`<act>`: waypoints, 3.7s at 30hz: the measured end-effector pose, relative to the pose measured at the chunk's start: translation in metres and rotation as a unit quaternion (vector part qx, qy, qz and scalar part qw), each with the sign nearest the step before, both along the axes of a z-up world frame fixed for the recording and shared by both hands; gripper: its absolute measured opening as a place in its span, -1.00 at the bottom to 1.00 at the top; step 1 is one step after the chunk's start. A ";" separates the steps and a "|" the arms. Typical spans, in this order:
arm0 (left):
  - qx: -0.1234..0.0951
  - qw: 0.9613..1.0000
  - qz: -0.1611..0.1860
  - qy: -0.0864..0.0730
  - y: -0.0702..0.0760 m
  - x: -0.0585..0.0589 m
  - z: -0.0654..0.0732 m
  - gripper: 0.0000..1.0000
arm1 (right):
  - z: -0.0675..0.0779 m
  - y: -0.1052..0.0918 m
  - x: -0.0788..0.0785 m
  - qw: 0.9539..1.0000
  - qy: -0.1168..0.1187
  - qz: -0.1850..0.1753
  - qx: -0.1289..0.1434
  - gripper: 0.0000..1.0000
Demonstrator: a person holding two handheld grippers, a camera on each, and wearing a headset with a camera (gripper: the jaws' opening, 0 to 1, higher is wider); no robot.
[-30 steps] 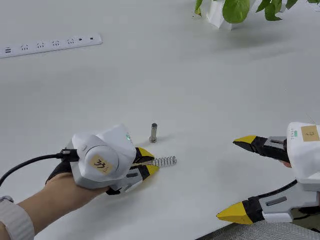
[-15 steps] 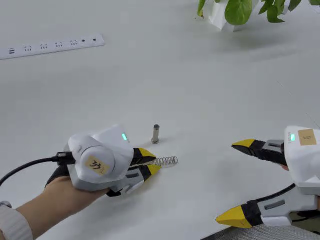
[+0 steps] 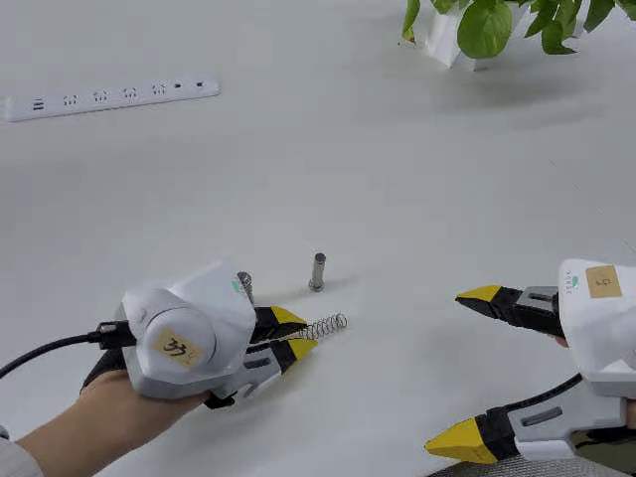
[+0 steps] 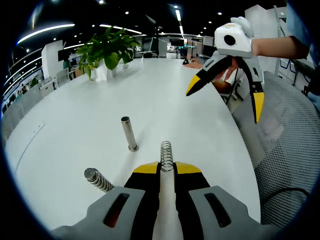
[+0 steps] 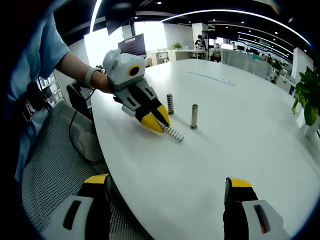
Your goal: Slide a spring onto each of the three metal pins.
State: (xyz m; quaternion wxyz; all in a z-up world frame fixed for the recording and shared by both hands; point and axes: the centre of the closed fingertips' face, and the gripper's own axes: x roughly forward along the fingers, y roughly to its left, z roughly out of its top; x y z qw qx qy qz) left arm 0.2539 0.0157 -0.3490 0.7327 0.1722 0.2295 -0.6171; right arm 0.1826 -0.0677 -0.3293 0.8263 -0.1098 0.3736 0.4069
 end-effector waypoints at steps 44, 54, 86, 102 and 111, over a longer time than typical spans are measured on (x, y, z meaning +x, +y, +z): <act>-0.087 0.996 0.021 0.027 0.052 -0.027 0.079 -0.87 | 0.052 0.082 0.027 0.992 -0.044 0.110 0.051 0.32; -0.111 0.993 0.014 0.050 0.062 -0.041 0.093 -0.87 | 0.058 0.109 0.030 0.982 -0.065 0.168 0.052 -0.12; -0.138 0.985 -0.065 0.085 0.049 -0.073 0.109 -0.88 | 0.076 0.112 -0.007 0.970 0.011 0.204 0.132 -0.85; -0.135 0.985 -0.063 0.087 0.049 -0.074 0.105 -0.87 | 0.085 0.115 -0.007 0.970 0.026 0.194 0.140 -0.85; -0.129 0.987 -0.055 0.085 0.048 -0.073 0.098 -0.87 | 0.091 0.117 -0.004 0.973 0.028 0.197 0.116 -0.85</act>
